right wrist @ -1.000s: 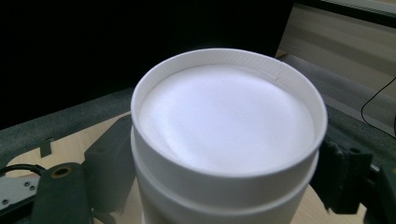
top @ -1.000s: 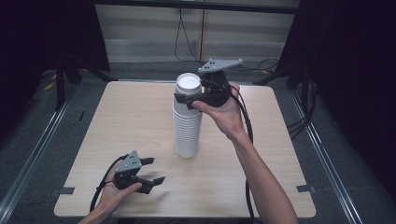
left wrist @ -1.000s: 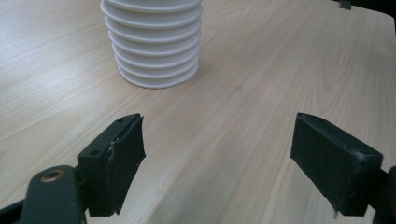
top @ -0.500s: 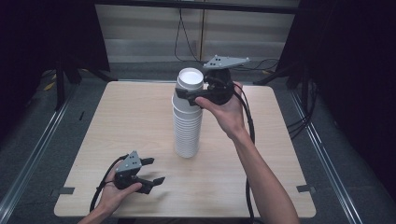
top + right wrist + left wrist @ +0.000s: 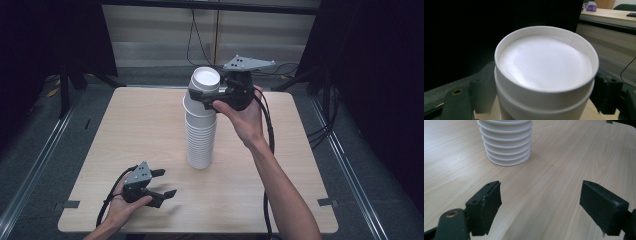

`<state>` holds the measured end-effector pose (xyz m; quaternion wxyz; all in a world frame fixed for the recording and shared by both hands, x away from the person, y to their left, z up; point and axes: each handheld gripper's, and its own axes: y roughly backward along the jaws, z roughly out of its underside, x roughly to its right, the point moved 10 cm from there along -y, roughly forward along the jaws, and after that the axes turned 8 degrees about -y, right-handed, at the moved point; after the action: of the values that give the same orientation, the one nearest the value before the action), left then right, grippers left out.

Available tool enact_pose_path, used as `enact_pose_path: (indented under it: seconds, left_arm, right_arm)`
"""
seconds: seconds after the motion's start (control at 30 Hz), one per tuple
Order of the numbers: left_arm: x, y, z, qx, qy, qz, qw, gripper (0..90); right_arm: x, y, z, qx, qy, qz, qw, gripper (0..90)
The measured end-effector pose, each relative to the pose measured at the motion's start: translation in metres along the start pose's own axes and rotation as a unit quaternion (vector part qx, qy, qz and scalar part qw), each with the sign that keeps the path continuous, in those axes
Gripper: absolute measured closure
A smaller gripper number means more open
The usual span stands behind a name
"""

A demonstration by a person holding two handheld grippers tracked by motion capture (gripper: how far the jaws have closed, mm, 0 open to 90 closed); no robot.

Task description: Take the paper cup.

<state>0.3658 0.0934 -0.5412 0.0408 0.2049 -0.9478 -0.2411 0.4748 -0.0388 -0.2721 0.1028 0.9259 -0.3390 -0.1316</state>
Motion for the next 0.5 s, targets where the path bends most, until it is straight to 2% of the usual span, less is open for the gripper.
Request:
enact_pose_path:
  seconds: [0.5]
  left_arm:
    - [0.0,-0.001,0.001,-0.002,0.003,0.001,1.0,17.3]
  right_arm:
    - [-0.006,0.014,-0.016,0.039,-0.006,-0.022,0.999,20.7]
